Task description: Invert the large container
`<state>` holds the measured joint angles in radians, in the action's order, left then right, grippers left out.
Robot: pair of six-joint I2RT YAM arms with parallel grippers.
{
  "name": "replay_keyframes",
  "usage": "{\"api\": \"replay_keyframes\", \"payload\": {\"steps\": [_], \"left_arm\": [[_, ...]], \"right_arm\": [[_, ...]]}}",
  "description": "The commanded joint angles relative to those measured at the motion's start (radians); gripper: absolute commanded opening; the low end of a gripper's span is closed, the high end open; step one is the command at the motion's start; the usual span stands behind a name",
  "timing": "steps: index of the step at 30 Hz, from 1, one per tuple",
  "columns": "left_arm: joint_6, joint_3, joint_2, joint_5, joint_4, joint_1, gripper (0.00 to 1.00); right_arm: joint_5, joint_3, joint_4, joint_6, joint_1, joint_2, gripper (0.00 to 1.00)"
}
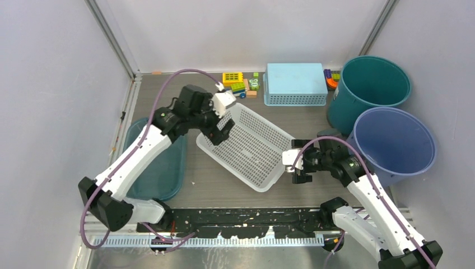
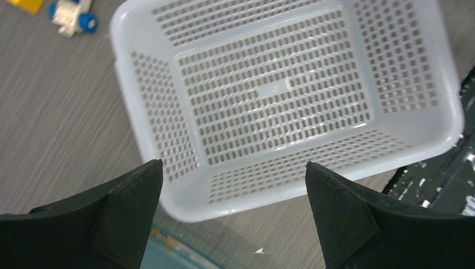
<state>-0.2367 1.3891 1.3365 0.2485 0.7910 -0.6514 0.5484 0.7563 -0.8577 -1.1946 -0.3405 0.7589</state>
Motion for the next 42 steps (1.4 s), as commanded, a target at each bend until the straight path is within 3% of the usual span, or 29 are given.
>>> {"api": "replay_keyframes", "payload": {"steps": [1, 11, 20, 28, 42], "left_arm": [[0.01, -0.067, -0.089, 0.004, -0.049, 0.116, 1.0], [-0.036, -0.271, -0.228, 0.109, -0.086, 0.351, 1.0], [-0.038, -0.413, -0.381, 0.144, -0.116, 0.388, 1.0], [-0.034, -0.432, -0.384, 0.201, -0.131, 0.45, 1.0], [-0.037, -0.452, -0.414, 0.248, -0.136, 0.476, 1.0]], "right_arm": [[-0.154, -0.046, 0.106, -0.009, -0.086, 0.0, 1.0], [-0.38, -0.244, 0.32, -0.078, -0.265, -0.039, 1.0], [-0.5, -0.304, 0.455, -0.126, -0.348, -0.063, 0.92], [-0.544, -0.32, 0.468, -0.201, -0.388, -0.054, 0.85], [-0.791, -0.218, 0.647, -0.08, -0.375, 0.128, 0.8]]}}
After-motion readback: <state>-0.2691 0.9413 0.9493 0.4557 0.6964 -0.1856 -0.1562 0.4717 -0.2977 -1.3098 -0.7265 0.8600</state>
